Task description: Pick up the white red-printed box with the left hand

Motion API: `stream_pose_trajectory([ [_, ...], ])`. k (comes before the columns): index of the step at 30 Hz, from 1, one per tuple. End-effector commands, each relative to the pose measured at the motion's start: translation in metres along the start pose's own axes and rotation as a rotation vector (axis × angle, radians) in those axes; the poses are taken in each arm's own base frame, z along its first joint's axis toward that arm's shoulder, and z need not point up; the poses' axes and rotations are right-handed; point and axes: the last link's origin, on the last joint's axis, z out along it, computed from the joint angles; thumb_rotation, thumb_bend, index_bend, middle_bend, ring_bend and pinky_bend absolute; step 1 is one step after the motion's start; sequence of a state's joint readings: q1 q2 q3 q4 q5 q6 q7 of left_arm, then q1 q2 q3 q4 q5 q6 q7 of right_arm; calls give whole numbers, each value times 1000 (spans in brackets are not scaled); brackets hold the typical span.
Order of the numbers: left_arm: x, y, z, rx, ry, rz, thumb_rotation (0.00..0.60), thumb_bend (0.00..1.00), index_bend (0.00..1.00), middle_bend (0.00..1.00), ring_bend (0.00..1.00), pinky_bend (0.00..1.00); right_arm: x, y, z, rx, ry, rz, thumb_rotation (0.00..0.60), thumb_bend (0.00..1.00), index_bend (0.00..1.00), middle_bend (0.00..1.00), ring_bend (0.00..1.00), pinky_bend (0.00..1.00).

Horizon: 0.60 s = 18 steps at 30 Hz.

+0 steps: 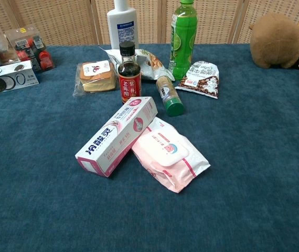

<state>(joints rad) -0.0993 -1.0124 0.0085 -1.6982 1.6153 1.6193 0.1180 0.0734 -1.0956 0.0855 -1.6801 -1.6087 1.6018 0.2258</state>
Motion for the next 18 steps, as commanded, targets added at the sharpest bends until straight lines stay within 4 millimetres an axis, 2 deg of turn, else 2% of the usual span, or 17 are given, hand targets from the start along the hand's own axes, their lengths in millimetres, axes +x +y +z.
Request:
stream_pose_trajectory([
  [1,0,0,0,-2,3,1,600,0,1,0,0,0,0,0,0,-2,-1,0,600,0,0,0,0,0],
  [4,1,3,1,-37,26,-2,600,0,7,0,0,0,0,1,0,-4,-1,0,600,0,0,0,0,0],
  [9,-9,10,16,-273,145,78,600,0,0,0,0,0,1,4,2,-13,2,0,600,0,0,0,0,0],
  [12,-21,19,39,-471,143,161,600,0,0,0,0,0,2,5,4,-18,6,3,600,0,0,0,0,0],
  [15,-28,37,67,-711,167,255,600,0,0,0,0,0,4,6,5,-22,18,9,600,0,0,0,0,0],
  [18,-38,49,89,-840,154,330,600,0,0,0,0,0,6,6,5,-23,25,14,600,0,0,0,0,0],
])
